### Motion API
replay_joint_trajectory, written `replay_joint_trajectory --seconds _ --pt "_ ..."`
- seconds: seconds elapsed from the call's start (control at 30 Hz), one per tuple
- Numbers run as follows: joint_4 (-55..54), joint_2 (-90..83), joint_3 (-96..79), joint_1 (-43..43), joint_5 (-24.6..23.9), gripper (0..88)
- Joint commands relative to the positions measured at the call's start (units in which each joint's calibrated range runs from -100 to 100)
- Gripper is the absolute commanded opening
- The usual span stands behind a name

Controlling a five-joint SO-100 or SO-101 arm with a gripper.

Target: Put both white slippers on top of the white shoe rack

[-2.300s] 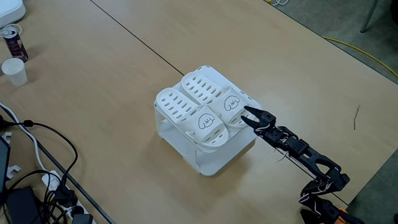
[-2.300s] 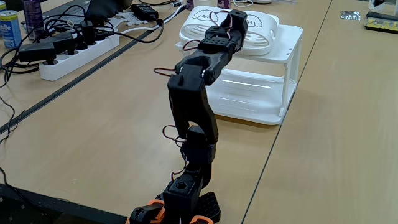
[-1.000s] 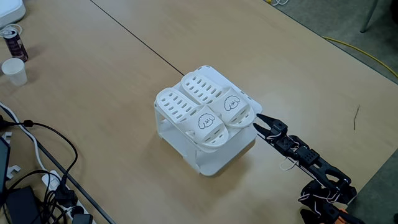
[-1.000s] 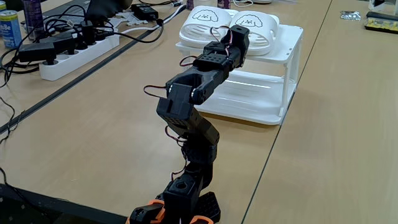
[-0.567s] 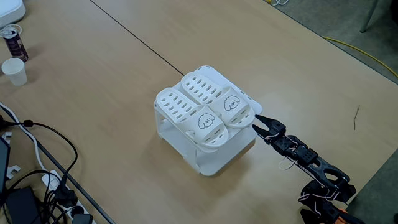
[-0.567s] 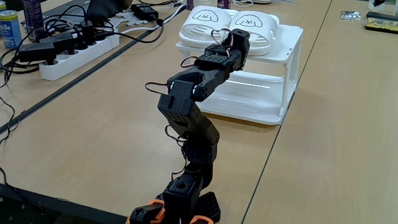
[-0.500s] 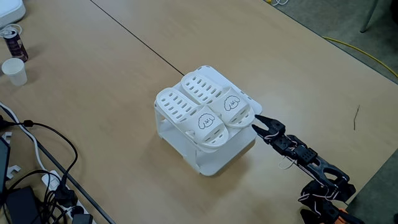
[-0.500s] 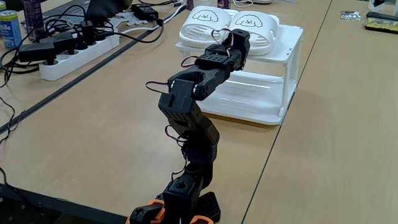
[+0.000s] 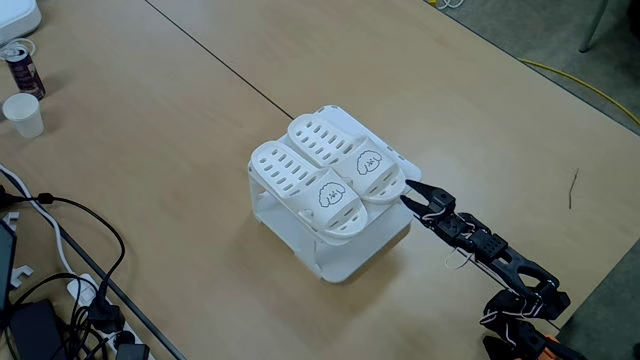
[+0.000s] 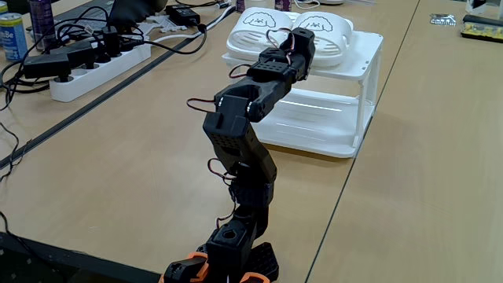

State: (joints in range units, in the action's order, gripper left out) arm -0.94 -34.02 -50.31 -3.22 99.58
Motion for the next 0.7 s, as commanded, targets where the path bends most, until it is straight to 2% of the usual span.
replay_joint_trajectory --seconds 0.0,0.27,0.33,0.4,0.5,0.67 --pt "-0.2 -4.1 -2.1 -0.2 0.4 19.4" --pt "-0.3 -15.0 -9.9 -0.1 0.4 18.8" --pt "-1.0 -18.9 -12.7 -0.1 0.4 12.1" --pt "-1.0 -24.2 -16.8 0.2 0.4 0.0" --pt "-3.7 -31.0 -23.5 0.6 0.4 0.5" --pt "-15.4 -39.4 -34.8 0.5 0.4 0.7"
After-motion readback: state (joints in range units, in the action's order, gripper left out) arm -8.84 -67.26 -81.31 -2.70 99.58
